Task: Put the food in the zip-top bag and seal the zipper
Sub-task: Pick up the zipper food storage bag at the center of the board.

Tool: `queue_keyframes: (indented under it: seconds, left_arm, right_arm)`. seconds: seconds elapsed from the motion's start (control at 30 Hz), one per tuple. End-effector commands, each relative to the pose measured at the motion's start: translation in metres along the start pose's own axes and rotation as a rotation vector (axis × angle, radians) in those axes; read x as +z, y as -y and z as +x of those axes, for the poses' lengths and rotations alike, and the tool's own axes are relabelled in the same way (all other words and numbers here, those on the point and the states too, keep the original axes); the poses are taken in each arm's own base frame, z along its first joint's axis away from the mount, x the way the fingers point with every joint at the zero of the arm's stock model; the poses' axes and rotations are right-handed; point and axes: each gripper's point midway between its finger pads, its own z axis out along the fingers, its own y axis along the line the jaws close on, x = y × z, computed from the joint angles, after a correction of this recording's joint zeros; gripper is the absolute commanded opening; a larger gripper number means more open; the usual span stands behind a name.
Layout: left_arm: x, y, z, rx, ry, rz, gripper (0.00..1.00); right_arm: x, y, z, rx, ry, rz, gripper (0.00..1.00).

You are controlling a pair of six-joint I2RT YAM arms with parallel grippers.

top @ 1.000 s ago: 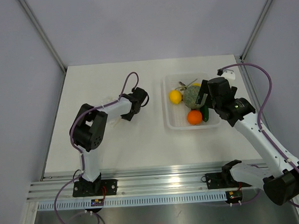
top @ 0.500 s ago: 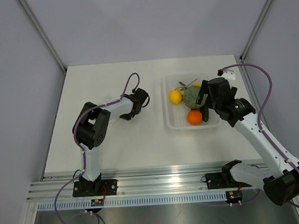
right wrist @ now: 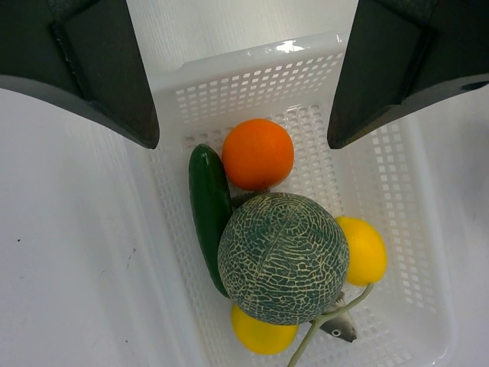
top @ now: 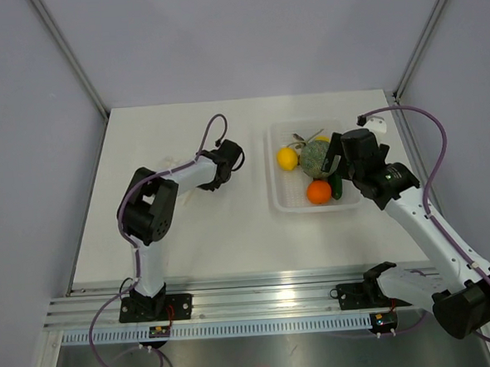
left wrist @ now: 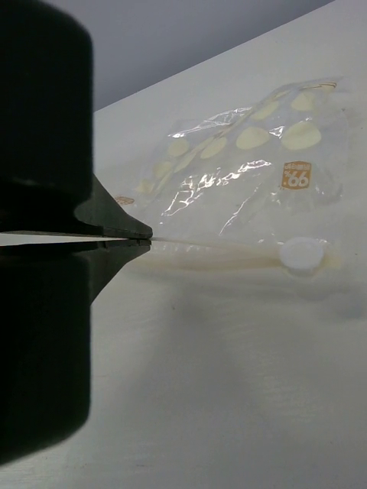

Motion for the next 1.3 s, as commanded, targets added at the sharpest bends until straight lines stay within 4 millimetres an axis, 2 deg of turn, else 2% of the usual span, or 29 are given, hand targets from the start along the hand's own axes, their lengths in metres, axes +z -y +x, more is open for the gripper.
queue_keyframes:
  seconds: [0.0, 0.13, 0.2, 0.27, 0.3, 0.33, 0.4, 0.43, 0.5, 0.6, 0.67, 0.7, 0.77, 1.0, 1.27]
  left_arm:
    - [-0.027, -0.024, -0.031, -0.121, 0.099, 0.009, 0.0]
    - [-0.051, -0.022, -0.041, -0.173, 0.128, 0.129, 0.0]
    - [-0.074, -0.008, -0.05, -0.214, 0.155, 0.283, 0.0]
    - [-0.1, 0.001, -0.059, -0.243, 0.194, 0.41, 0.0]
    - [-0.108, 0.003, -0.062, -0.272, 0.204, 0.444, 0.0]
    - [-0.114, 0.004, -0.064, -0.289, 0.216, 0.472, 0.0]
    - [-0.129, 0.005, -0.068, -0.326, 0.232, 0.53, 0.0]
    - [-0.133, 0.006, -0.069, -0.333, 0.234, 0.55, 0.0]
    - [-0.145, 0.012, -0.072, -0.353, 0.239, 0.617, 0.0]
    - [-0.161, 0.019, -0.077, -0.378, 0.258, 0.711, 0.0]
    - [-0.17, 0.023, -0.078, -0.386, 0.262, 0.764, 0.0]
    - [-0.176, 0.023, -0.08, -0.396, 0.271, 0.784, 0.0]
    - [-0.189, 0.025, -0.083, -0.404, 0.287, 0.844, 0.0]
    - [-0.203, 0.027, -0.086, -0.413, 0.296, 0.909, 0.0]
    - [-0.21, 0.03, -0.085, -0.415, 0.298, 0.951, 0.0]
  right_arm:
    - [-0.004, -0.003, -0.002, 0.032, 0.013, -0.032, 0.99]
    - [-0.002, -0.016, 0.0, 0.05, -0.005, -0.09, 1.0]
    - [-0.001, -0.029, 0.0, 0.091, -0.016, -0.135, 0.99]
    - [-0.004, -0.059, -0.001, 0.124, -0.037, -0.275, 0.99]
    - [-0.003, -0.07, 0.001, 0.158, -0.053, -0.314, 0.99]
    - [-0.007, -0.091, 0.004, 0.162, -0.059, -0.398, 1.0]
    - [-0.004, -0.112, 0.006, 0.177, -0.058, -0.435, 1.0]
    - [-0.009, -0.128, 0.014, 0.156, -0.07, -0.465, 0.99]
    - [-0.002, -0.146, 0.029, 0.14, -0.112, -0.473, 0.99]
    - [-0.004, -0.18, 0.036, 0.146, -0.123, -0.534, 1.0]
    - [-0.005, -0.195, 0.044, 0.139, -0.136, -0.562, 0.99]
    - [0.001, -0.2, 0.049, 0.135, -0.149, -0.558, 0.97]
    - [0.002, -0.216, 0.05, 0.144, -0.161, -0.575, 0.93]
    - [0.018, -0.247, 0.063, 0.157, -0.205, -0.596, 0.88]
    - [0.035, -0.259, 0.086, 0.15, -0.266, -0.596, 0.82]
